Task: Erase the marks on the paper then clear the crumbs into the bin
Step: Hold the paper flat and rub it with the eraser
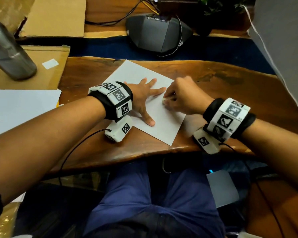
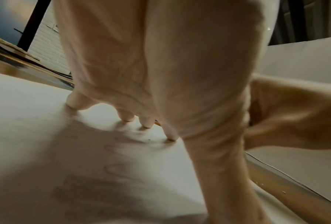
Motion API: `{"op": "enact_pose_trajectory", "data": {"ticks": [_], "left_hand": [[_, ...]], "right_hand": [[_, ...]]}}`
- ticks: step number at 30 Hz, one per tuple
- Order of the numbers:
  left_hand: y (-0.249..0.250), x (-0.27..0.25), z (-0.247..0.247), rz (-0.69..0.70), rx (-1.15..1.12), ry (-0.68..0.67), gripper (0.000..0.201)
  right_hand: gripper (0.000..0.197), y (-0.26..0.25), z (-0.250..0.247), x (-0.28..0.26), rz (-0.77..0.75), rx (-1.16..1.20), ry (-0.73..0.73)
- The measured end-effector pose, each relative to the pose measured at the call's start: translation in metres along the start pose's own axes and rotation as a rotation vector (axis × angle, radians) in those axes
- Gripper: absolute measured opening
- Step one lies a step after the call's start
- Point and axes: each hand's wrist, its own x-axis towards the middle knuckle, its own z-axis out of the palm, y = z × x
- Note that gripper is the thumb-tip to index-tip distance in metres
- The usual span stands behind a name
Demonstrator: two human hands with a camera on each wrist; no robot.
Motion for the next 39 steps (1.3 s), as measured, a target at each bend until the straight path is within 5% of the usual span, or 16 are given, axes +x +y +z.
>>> {"op": "enact_pose_trajectory", "data": {"ticks": [3,9,13,18,23,27,32,36,39], "left_hand": [[0.001,-0.001,-0.001,0.004,-0.017,-0.012,0.137],[0.002,0.0,-0.002,-0.003,-0.007,-0.002,0.137],[0.003,0.002,-0.002,-0.011,-0.01,-0.009,0.138],[0.001,0.004,0.0,-0.004,-0.022,0.004,0.139],[0.0,0.005,0.0,0.01,-0.009,0.019,0.139],[0.0,0.006,0.002,-0.002,-0.001,0.019,0.141],[-0.003,0.005,0.002,0.022,-0.011,0.01,0.141],[-0.001,0.003,0.001,0.003,0.001,0.022,0.139],[-0.002,0.0,0.001,0.025,-0.014,0.01,0.144]], "right_hand": [[0.011,-0.023,0.008,-0.019,-0.135,0.014,-0.114],[0.017,0.01,-0.011,0.003,0.074,0.023,0.046],[0.01,-0.02,-0.004,-0.017,-0.117,0.045,-0.165],[0.01,0.011,-0.021,0.014,0.081,0.009,0.011],[0.011,-0.019,-0.008,-0.008,-0.079,0.016,-0.187],[0.013,0.005,-0.021,0.016,0.074,-0.002,-0.011],[0.01,-0.025,-0.005,-0.002,-0.068,0.024,-0.163],[0.014,0.001,-0.019,0.02,0.083,0.006,-0.005],[0.007,-0.027,-0.005,0.002,-0.086,-0.033,-0.097]]}}
